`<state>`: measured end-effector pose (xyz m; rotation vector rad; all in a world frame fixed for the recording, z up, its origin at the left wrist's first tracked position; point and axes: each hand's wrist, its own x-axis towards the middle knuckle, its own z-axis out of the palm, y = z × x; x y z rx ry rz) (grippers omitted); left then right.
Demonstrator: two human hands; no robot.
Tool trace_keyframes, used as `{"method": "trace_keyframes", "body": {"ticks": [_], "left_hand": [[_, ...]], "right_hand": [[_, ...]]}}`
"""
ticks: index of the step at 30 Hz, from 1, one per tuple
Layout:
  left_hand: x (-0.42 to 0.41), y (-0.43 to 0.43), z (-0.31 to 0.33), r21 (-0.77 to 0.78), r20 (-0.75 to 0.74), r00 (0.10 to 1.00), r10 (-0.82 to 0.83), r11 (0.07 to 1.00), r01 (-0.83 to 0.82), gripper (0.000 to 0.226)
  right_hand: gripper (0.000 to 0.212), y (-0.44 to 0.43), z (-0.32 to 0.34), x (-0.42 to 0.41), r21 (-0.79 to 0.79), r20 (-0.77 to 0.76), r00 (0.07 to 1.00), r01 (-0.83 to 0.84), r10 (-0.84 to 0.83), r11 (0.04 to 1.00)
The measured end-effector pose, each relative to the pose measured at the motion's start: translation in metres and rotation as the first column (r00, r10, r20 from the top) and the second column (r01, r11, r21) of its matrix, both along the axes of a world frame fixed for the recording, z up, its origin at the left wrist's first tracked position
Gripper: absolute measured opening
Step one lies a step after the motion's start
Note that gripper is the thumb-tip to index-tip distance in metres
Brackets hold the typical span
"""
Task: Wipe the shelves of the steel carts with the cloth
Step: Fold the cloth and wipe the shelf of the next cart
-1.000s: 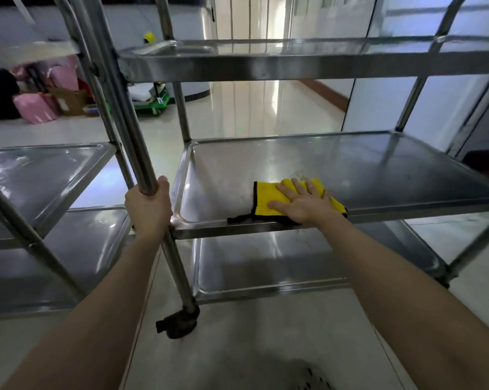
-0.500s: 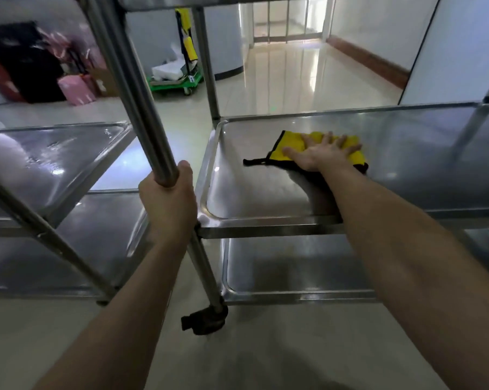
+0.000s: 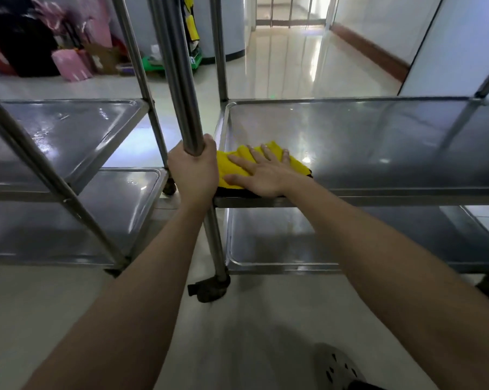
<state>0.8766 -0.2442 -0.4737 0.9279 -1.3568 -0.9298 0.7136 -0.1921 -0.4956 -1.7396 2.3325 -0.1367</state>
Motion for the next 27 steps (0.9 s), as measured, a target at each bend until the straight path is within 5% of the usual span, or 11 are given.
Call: {"method": "trace_keyframes", "body": {"ticks": [3,9,18,27], "left_hand": [[0.003,0.002,0.003,0.007,0.039,0.999,-0.011,1.000,0.010,0.046],[0.008,0.001,0.005,0.061,0.083,0.994,-0.076,0.996,0.071,0.041],[0.012,-0.001,0.008,0.088,0.108,0.988,-0.112,0.991,0.103,0.039],[0.014,-0.003,0.012,0.078,0.129,0.977,-0.172,0.984,0.163,0.032]], "right_hand": [[0.095,0.038,0.003,0.001,-0.037,-0.026,0.998,-0.056,0.056,0.998],[0.096,0.065,-0.010,0.015,-0.147,-0.313,0.947,-0.128,0.077,0.981],[0.092,0.071,-0.011,0.023,-0.232,-0.319,0.945,-0.150,0.070,0.961],[0.100,0.170,-0.005,-0.077,-0.171,-0.276,0.950,0.102,-0.147,0.980]]}}
